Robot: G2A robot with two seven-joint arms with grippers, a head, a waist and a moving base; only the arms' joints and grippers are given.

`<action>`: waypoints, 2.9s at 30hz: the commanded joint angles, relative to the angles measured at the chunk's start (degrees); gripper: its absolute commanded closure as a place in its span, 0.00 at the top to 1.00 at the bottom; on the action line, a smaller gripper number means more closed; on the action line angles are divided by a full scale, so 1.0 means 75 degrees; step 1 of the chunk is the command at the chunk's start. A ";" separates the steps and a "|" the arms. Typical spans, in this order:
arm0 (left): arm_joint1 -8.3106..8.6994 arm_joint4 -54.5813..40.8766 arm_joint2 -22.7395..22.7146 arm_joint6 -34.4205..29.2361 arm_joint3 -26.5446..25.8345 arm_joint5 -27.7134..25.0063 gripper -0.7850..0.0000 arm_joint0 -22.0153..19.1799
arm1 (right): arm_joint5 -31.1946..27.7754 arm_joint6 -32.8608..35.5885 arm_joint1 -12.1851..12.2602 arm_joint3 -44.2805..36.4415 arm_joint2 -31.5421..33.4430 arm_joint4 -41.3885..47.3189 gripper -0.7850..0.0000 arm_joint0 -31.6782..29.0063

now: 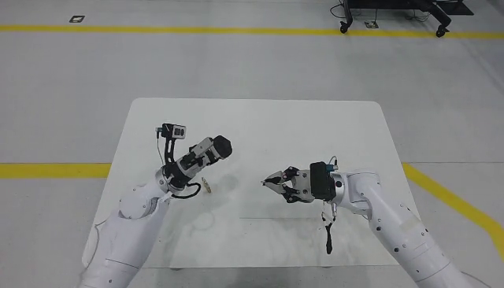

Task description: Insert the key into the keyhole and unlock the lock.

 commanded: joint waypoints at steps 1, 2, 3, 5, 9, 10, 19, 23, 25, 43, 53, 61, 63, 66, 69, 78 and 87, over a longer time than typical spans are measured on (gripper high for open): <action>-0.0034 -0.0510 0.0128 -0.0609 0.0549 -0.0145 1.00 -0.0378 | 0.0000 0.0000 0.0000 0.0000 0.0000 0.0000 0.00 0.0000; -0.0050 -0.0531 0.0185 -0.0756 0.0769 -0.0240 1.00 -0.0516 | 0.0000 0.0000 0.0000 0.0000 0.0000 0.0000 0.00 0.0000; -0.0064 -0.0508 0.0239 -0.0823 0.0971 -0.0273 1.00 -0.0623 | 0.0000 0.0000 0.0000 0.0000 0.0000 0.0000 0.00 0.0000; -0.0100 -0.0521 0.0334 -0.0674 0.1284 -0.0152 1.00 -0.0792 | 0.0000 0.0000 0.0000 0.0000 0.0000 0.0000 0.00 0.0000; -0.0122 -0.0678 0.0406 -0.0647 0.1417 0.0127 1.00 -0.0868 | 0.0000 0.0000 0.0000 0.0000 0.0000 0.0000 0.00 0.0000; -0.0122 -0.0678 0.0406 -0.0647 0.1417 0.0127 1.00 -0.0868 | 0.0059 -0.0038 -0.0009 0.0034 -0.0010 0.0165 0.00 -0.0058; -0.0090 0.0593 0.0427 -0.0383 0.0896 -0.0473 1.00 -0.0659 | 0.0000 0.1692 -0.0045 0.0551 -0.0750 0.4749 0.00 0.0009; -0.0083 0.1193 0.0590 -0.0576 0.0507 -0.0969 1.00 -0.0491 | 0.0338 0.3329 -0.0006 0.0736 -0.1140 0.7175 0.00 0.0207; -0.0082 0.1338 0.0683 -0.0661 0.0455 -0.1018 1.00 -0.0455 | 0.0566 0.4185 0.0027 0.0727 -0.1322 0.8272 0.00 0.0295; -0.0044 0.1887 0.1136 -0.0986 0.0490 -0.1054 0.71 -0.0577 | 0.1491 0.5607 0.0030 0.0695 -0.1178 1.0048 0.00 0.0414; -0.0028 0.2176 0.1246 -0.0677 0.0556 -0.1031 0.18 -0.0628 | 0.1512 0.5705 -0.0077 0.0904 -0.1179 1.0134 0.00 0.0521; -0.0010 0.2414 0.1305 -0.0471 0.0605 -0.1007 0.00 -0.0677 | 0.1489 0.5869 -0.0132 0.0977 -0.1157 1.0214 0.00 0.0518; -0.0007 0.2453 0.1322 -0.0417 0.0605 -0.1000 0.00 -0.0678 | 0.1487 0.5914 -0.0143 0.0992 -0.1149 1.0237 0.00 0.0511; 0.0002 0.2485 0.1316 -0.0302 0.0609 -0.0984 0.00 -0.0674 | 0.1483 0.5955 -0.0159 0.1001 -0.1123 1.0250 0.00 0.0503; 0.0014 0.2521 0.1290 -0.0179 0.0596 -0.0989 0.00 -0.0666 | 0.1488 0.5985 -0.0172 0.1006 -0.1094 1.0255 0.00 0.0484; 0.0049 0.2642 0.1288 -0.0012 0.0511 -0.1003 0.31 -0.0615 | 0.1477 0.6063 -0.0209 0.0971 -0.1005 1.0245 0.00 0.0418; 0.0074 0.2696 0.1336 0.0080 0.0466 -0.1034 0.45 -0.0593 | 0.1477 0.6182 -0.0255 0.0955 -0.0985 1.0264 0.00 0.0375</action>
